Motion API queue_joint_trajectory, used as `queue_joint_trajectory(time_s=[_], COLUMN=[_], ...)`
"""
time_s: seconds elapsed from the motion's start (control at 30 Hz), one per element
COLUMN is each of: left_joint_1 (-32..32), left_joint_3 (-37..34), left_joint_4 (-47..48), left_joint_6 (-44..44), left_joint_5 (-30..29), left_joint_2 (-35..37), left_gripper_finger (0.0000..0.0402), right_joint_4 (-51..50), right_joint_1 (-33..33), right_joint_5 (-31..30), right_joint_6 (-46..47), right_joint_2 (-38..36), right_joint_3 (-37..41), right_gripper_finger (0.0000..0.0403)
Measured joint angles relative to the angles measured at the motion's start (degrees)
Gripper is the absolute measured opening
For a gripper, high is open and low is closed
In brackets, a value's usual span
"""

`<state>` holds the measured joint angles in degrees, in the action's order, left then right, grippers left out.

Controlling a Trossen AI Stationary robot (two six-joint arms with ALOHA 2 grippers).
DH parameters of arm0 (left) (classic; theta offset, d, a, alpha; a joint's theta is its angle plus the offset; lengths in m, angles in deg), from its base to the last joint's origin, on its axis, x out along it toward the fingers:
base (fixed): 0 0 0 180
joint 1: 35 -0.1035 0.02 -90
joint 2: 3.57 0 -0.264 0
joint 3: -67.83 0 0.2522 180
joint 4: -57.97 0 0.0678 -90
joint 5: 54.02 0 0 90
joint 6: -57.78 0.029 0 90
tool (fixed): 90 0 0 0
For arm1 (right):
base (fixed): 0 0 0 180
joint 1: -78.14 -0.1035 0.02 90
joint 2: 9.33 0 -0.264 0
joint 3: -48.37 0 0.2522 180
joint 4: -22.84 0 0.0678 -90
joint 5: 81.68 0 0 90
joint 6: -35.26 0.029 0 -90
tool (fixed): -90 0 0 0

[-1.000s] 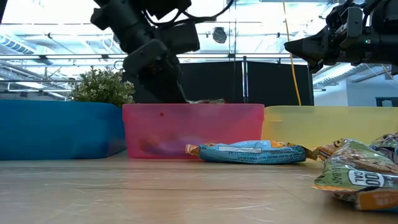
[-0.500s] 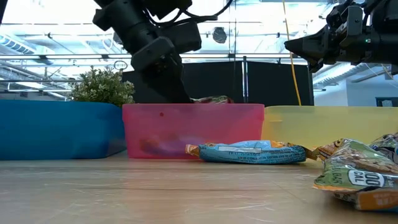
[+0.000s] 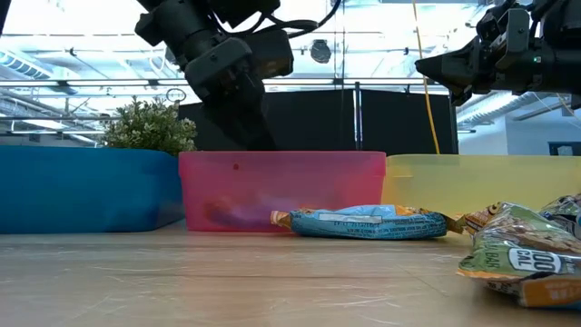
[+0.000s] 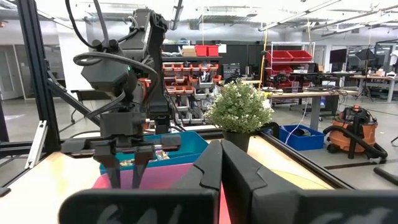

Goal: Pick and place Granola Bars by type
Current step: Put the yellow granola bar into the pink bin

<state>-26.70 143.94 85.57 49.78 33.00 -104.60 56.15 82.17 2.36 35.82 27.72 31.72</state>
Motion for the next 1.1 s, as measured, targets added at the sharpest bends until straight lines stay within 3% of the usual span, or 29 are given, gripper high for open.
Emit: queue_joint_trajectory(time_s=[0.17, 0.33, 0.53, 0.63, 0.73, 0.93, 1.1], left_joint_1=[0.0, 2.2, 8.9, 13.9, 19.4, 28.2, 34.7], left_joint_3=[0.1, 4.3, 12.0, 13.5, 13.8, 11.5, 2.9], left_joint_4=[-0.7, 2.2, 9.3, 12.9, 17.3, 28.3, 28.3], left_joint_6=[0.3, 0.3, 0.7, 2.2, 4.1, -4.1, -11.1], left_joint_5=[-0.7, -3.4, -10.1, -7.1, -6.8, -23.6, -33.0], left_joint_2=[0.0, 0.6, 0.7, 1.1, 2.1, 8.0, 19.1], left_gripper_finger=[0.0148, 0.0151, 0.0152, 0.0146, 0.0114, 0.0012, 0.0017], right_joint_4=[0.0, -0.1, -0.1, -0.2, -0.2, 0.1, 0.9], right_joint_1=[0.0, 0.0, 0.0, 0.0, 0.0, 0.0, 0.0], right_joint_5=[0.0, 0.0, 0.0, 0.0, 0.0, 0.0, 0.0], right_joint_6=[-0.1, 0.0, 0.1, 0.1, 0.3, 0.3, 1.8], right_joint_2=[0.0, 0.0, 0.0, 0.0, 0.0, 0.3, 0.7], right_joint_3=[0.0, 0.0, 0.0, 0.0, 0.0, 0.0, 0.0], right_gripper_finger=[0.0000, 0.0000, 0.0000, 0.0000, 0.0000, 0.0000, 0.0000])
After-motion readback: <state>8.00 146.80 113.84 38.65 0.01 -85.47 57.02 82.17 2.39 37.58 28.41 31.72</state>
